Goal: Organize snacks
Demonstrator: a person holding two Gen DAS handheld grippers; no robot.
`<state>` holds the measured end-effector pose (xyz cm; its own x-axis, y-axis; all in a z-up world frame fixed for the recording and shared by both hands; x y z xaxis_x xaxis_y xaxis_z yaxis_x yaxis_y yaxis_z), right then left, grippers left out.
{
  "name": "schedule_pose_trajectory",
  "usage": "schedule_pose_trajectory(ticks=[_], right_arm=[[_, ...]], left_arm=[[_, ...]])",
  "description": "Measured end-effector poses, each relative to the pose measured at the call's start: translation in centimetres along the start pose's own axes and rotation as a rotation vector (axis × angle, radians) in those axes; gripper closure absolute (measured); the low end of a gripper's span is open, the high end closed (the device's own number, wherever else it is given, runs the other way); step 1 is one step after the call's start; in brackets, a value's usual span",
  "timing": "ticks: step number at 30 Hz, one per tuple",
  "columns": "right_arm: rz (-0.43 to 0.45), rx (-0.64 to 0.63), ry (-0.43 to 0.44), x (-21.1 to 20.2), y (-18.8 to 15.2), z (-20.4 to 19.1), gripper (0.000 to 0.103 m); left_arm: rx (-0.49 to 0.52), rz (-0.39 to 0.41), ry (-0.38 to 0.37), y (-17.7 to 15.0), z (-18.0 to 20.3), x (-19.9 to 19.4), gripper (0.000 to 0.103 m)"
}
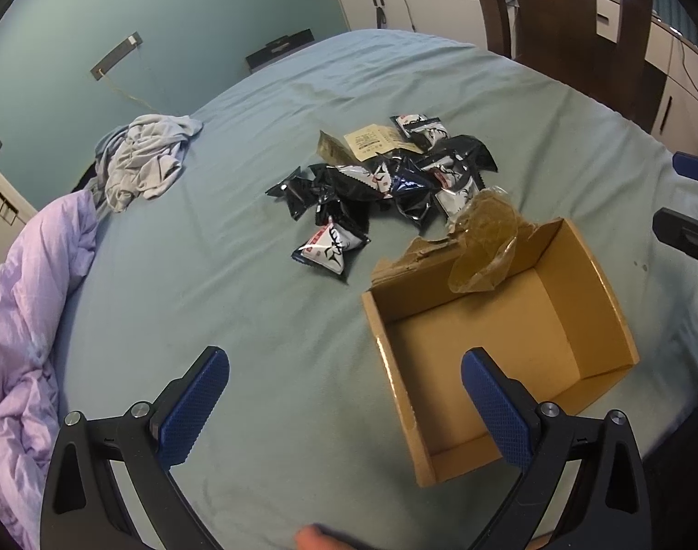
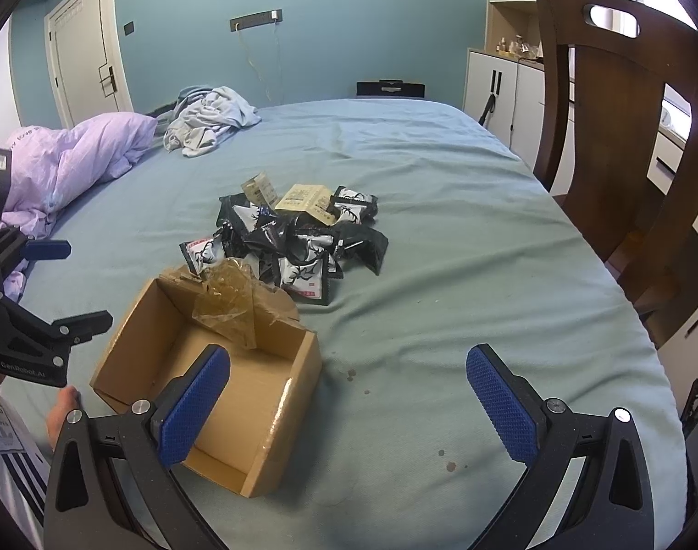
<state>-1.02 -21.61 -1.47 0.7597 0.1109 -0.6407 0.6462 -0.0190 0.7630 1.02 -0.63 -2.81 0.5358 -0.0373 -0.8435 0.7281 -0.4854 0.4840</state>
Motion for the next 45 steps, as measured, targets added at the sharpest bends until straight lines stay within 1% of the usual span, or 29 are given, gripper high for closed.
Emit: schedule_pose_trajectory(ticks=[7, 13, 20, 28, 32, 34, 39, 42, 45], right_arm=[[-0.005, 0.016, -0.013, 0.3, 0.2, 0.4, 0.0], [-0.003, 0.023, -0.016, 0.9, 1.0, 0.6, 0.0], [-0.011, 0.044, -0.029, 2.9, 2.1, 1.3, 0.0], [-0.021, 0.053, -0.022, 5.4, 3.5, 2.2, 0.0], [-0.041, 0.066, -0.018, 7.2, 3.9, 2.9, 0.0], [-0.086, 0.094, -0.005, 9.2, 3.8, 3.4, 0.0], [-0.146, 0.137, 0.012, 13.1, 4.6, 4.7, 0.0], [-0.161, 0.143, 0.026, 14.9, 5.7, 4.6, 0.0], [-0.152, 0.129, 0.038, 16.5, 7.0, 4.2, 0.0]], left_arm=[[-0.002, -0.008, -0.007, 0.0, 0.0, 0.1, 0.0], [-0.011, -0.006, -0.013, 0.0, -0.2, 0.1, 0.0], [-0.03, -0.01, -0.023, 0.2, -0.6, 0.2, 0.0], [-0.039, -0.009, -0.017, 0.5, -0.8, 0.3, 0.0], [-0.051, -0.009, -0.022, 0.6, -1.1, 0.4, 0.0], [-0.06, -0.005, -0.027, 0.7, -1.3, 0.3, 0.0], [-0.086, 0.008, -0.044, 0.9, -1.9, 0.2, 0.0], [-0.1, 0.003, -0.056, 0.9, -2.1, 0.3, 0.0], [-0.111, -0.003, -0.072, 0.9, -2.2, 0.4, 0.0]])
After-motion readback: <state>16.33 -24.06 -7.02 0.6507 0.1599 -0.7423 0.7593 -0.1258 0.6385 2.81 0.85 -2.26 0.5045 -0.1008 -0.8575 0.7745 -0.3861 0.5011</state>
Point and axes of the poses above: each gripper's, at about its wrist camera, not at the fingertips, and x roughly the way its jaws point, z to its right, y to its top, the point moved 3 cm from there along x, roughly the way its jaws point, and after that the axes turned 2 degrees about -y, right-handed, at the moved point
